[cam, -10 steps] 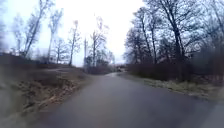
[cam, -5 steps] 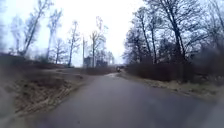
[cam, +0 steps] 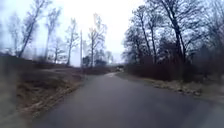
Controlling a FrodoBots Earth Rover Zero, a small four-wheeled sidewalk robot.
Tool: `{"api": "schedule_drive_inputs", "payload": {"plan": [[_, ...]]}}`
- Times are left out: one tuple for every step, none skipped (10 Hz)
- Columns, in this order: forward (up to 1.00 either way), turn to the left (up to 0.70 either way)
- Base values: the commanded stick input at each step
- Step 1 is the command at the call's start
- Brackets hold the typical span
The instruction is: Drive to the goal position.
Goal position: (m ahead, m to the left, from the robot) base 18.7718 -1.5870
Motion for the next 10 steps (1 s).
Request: {"api": "schedule_drive_inputs", "payload": {"plan": [[0.70,0.00],[0.70,0.00],[0.70,0.00],[0.70,0.00],[0.70,0.02],[0.70,0.10],[0.70,0.13],[0.70,0.10],[0.70,0.05],[0.70,0.00]]}}
